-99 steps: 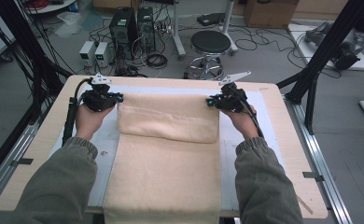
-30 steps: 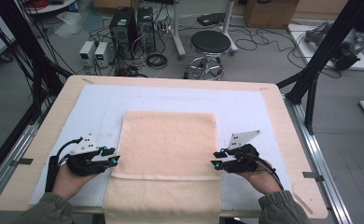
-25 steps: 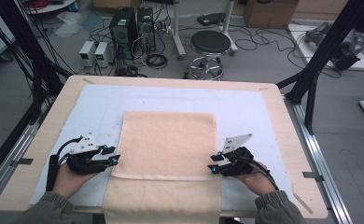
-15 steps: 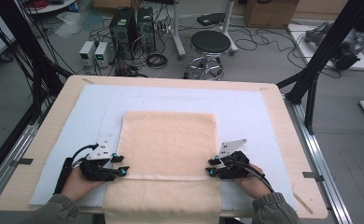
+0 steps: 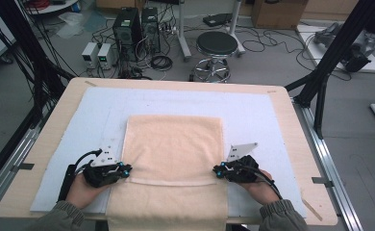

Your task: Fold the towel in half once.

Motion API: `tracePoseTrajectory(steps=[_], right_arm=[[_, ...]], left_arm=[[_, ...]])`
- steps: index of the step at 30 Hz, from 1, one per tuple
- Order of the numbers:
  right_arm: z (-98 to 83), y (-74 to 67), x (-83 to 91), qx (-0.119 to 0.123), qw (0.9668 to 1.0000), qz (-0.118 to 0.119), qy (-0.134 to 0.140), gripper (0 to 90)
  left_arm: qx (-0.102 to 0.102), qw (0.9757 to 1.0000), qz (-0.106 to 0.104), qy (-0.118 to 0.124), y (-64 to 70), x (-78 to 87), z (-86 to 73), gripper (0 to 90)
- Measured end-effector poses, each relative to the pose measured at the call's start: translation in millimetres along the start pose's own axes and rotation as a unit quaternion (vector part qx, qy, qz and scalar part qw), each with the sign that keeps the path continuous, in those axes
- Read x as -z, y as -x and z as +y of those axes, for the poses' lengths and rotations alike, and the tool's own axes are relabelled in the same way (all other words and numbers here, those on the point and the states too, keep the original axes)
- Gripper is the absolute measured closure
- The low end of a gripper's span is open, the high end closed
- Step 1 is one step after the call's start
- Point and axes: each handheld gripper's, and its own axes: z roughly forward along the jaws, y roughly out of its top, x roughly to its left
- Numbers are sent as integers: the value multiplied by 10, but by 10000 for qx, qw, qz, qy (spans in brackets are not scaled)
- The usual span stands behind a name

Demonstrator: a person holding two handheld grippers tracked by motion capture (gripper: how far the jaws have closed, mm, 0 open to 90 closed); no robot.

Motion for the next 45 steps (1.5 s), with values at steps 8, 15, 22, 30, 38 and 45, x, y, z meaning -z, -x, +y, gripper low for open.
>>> tracePoseTrajectory(steps=[8, 15, 22, 30, 38, 45], right_arm=[[187, -126, 212, 208, 9995, 65, 229, 843], [316, -511, 597, 580, 9968, 315, 460, 842], [194, -656, 698, 527, 9945, 816, 381, 658], [196, -81, 347, -147, 9989, 139, 432, 538], [354, 466, 111, -400, 9978, -410, 330, 457], [442, 881, -80, -771, 9938, -751, 275, 382]], left_arm=[[-22, 9995, 73, 299, 27, 330, 139, 845], [-248, 9986, -188, 418, 376, 806, 137, 847], [-108, 9984, -447, 333, 435, 794, 42, 624], [11, 9986, 115, 512, 135, 452, 130, 520], [282, 9954, 733, 548, -331, 69, 337, 476], [858, 9884, 1194, 385, -786, -281, 456, 493]])
